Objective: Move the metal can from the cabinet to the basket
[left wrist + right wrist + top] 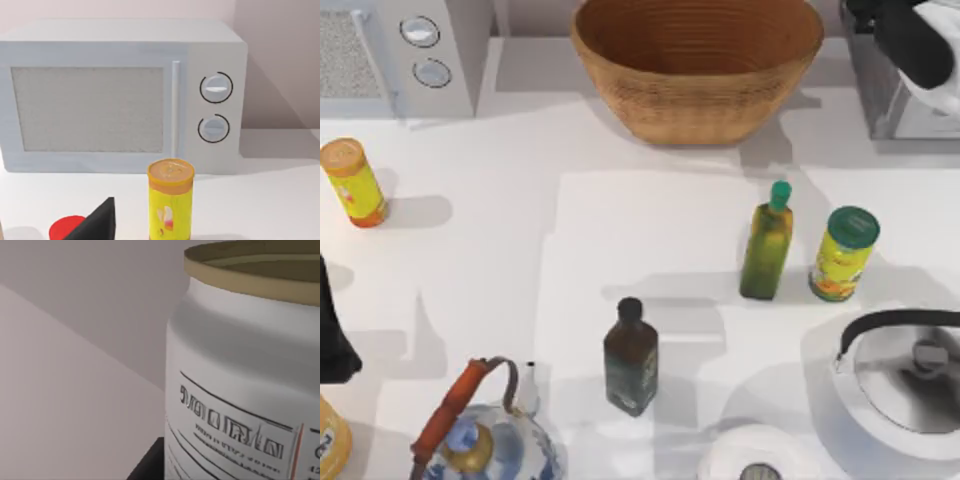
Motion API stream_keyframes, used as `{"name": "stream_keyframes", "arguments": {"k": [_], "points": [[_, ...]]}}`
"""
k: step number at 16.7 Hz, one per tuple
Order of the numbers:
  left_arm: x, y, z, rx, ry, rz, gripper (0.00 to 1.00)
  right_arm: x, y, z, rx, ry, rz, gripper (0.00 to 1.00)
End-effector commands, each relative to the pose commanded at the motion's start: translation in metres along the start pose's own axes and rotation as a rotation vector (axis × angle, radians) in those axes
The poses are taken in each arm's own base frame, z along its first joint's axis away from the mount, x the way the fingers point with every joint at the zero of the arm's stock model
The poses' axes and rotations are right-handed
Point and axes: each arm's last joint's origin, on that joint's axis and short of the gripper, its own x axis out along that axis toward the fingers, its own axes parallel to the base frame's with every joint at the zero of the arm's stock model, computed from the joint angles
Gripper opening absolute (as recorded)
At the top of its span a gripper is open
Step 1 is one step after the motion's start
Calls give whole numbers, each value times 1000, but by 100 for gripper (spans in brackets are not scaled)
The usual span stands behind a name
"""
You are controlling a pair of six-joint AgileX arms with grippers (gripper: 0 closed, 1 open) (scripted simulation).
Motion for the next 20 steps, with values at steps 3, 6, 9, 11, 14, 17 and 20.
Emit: {"name": "stream_keyframes", "arguments": {"k": [3,6,9,11,14,17,20], "points": [[0,0,0,0,0,0,100,36,40,-52,-15,48,-18,0],[0,0,0,0,0,0,100,52,63,-97,-33,88,-48,0],[0,0,0,0,0,0,100,57,70,-117,-44,106,-65,0],[0,0,0,0,0,0,100,57,70,-117,-44,106,-65,0],[0,0,0,0,0,0,100,58,68,-122,-50,120,-67,0],[0,0,0,0,0,0,100,63,69,-124,-47,115,-65,0],[0,0,0,0,0,0,100,71,68,-127,-46,113,-67,0]]}}
